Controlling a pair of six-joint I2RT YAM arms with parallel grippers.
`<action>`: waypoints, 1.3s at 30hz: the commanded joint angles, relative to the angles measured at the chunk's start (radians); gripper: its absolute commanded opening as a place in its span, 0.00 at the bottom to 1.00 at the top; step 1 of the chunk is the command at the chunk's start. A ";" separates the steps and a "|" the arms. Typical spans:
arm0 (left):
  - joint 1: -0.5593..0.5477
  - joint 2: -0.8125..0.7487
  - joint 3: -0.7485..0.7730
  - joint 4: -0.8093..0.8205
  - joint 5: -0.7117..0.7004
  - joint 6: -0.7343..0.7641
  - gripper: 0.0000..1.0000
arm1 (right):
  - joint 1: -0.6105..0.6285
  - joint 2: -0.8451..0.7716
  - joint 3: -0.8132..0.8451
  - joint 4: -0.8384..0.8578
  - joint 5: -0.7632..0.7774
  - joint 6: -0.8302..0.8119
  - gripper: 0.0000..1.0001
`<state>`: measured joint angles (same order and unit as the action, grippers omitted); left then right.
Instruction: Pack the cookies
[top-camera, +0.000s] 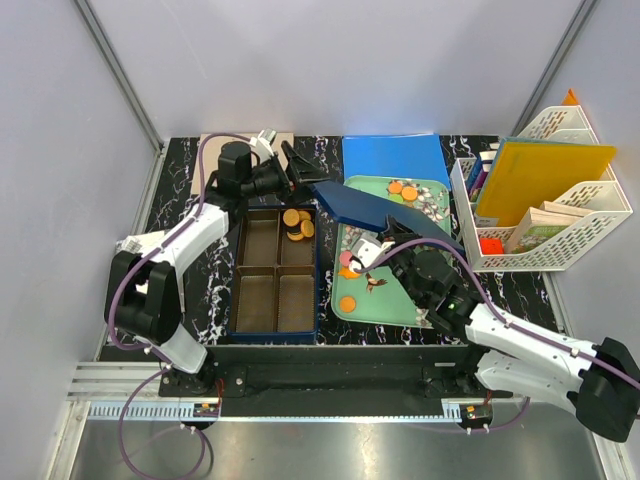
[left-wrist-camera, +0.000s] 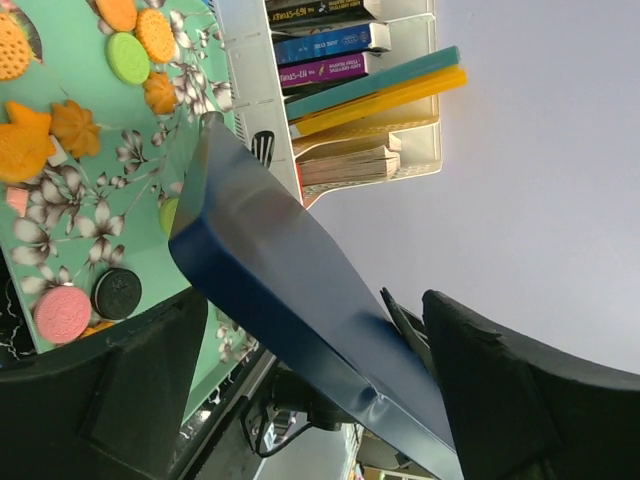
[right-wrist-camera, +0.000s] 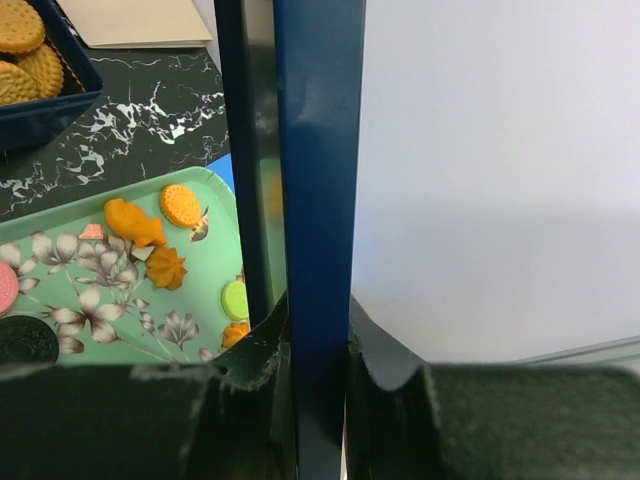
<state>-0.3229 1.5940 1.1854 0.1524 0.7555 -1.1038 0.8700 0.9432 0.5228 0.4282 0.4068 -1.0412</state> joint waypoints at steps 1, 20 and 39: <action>-0.007 -0.048 0.000 0.033 0.019 0.018 0.81 | 0.018 0.002 0.019 0.086 0.001 0.000 0.00; -0.036 -0.062 -0.115 0.343 0.177 -0.266 0.20 | 0.021 0.019 0.016 0.066 -0.011 -0.011 0.02; 0.036 0.014 -0.102 0.670 0.139 -0.476 0.00 | 0.043 -0.066 0.111 -0.092 -0.052 0.119 0.78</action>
<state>-0.3248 1.5951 1.0515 0.6048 0.8974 -1.5074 0.8982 0.9295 0.5568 0.3580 0.3973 -1.0035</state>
